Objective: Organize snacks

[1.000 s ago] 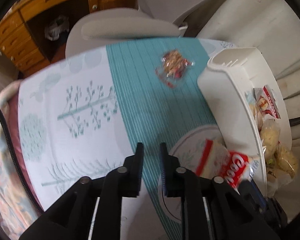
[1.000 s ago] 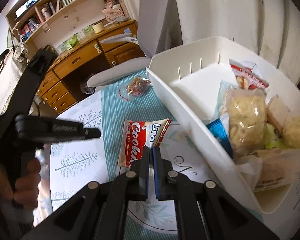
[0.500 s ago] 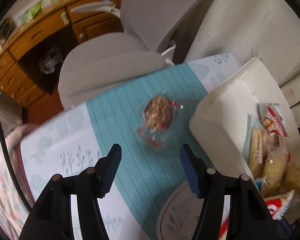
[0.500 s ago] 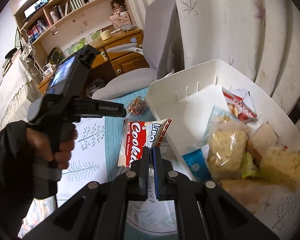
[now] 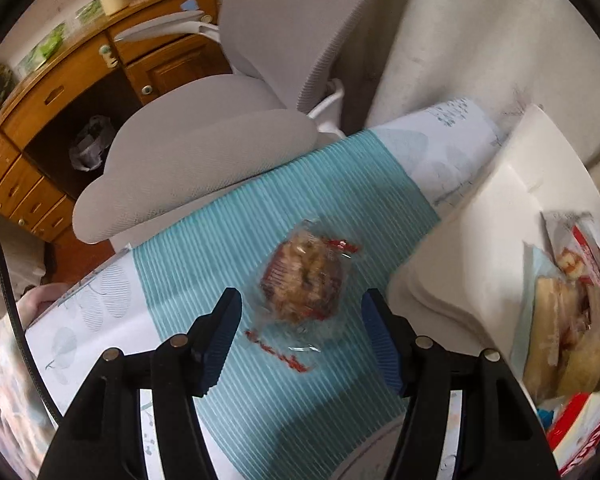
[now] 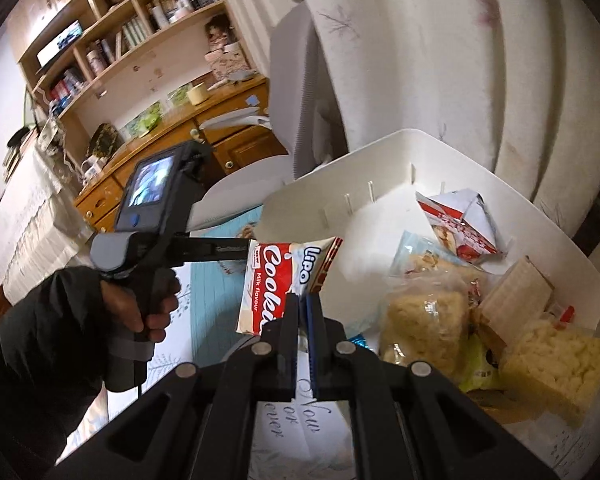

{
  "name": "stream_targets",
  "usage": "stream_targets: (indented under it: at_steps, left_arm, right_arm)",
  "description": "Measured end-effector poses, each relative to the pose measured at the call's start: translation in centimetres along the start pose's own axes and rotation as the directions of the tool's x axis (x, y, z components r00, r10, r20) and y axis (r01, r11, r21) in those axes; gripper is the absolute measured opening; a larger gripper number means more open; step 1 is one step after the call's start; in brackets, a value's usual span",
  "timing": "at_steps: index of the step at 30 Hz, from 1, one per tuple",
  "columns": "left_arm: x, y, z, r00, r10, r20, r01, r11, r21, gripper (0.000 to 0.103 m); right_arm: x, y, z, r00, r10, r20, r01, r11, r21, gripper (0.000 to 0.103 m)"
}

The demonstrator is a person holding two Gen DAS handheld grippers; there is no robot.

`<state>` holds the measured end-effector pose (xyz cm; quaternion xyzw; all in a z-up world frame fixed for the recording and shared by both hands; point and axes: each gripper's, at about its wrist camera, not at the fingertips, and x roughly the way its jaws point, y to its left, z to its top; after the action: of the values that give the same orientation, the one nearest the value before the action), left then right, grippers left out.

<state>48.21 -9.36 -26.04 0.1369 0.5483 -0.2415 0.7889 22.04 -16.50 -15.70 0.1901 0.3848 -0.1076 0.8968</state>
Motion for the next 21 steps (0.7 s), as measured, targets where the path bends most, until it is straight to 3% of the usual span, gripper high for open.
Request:
stream_targets:
  at_steps: [9,13,15,17,19,21]
  left_arm:
    - [1.5,0.9,0.2,1.000,0.002,-0.017,-0.002,1.000,-0.021,0.061]
    - [2.0,0.7,-0.1,1.000,-0.013,-0.017,0.013,1.000,-0.013,0.057]
    - [2.0,0.8,-0.1,0.999,-0.033,-0.011,0.033,0.999,-0.027,0.049]
    - [2.0,0.8,-0.1,0.998,-0.065,-0.011,0.064,0.997,-0.046,0.036]
    - [2.0,0.5,-0.2,0.999,-0.053,-0.009,0.052,0.998,-0.042,0.036]
    - [1.8,0.3,-0.3,0.999,-0.044,-0.006,0.044,0.998,-0.045,0.035]
  right_arm:
    - [0.9,-2.1,0.1,1.000,-0.012,-0.011,0.013,0.996,0.086,0.004]
    - [0.9,-2.9,0.1,1.000,-0.024,-0.012,0.025,0.994,0.103,0.008]
    - [1.1,-3.3,0.0,0.999,-0.027,-0.020,0.029,0.992,0.121,0.009]
    - [1.3,-3.8,0.0,0.999,-0.033,-0.036,0.038,0.989,0.142,0.013]
    - [1.5,-4.3,-0.1,0.998,-0.035,-0.052,0.043,0.985,0.168,0.017]
    - [1.4,-4.7,-0.1,0.997,-0.044,-0.057,0.054,0.981,0.185,0.027]
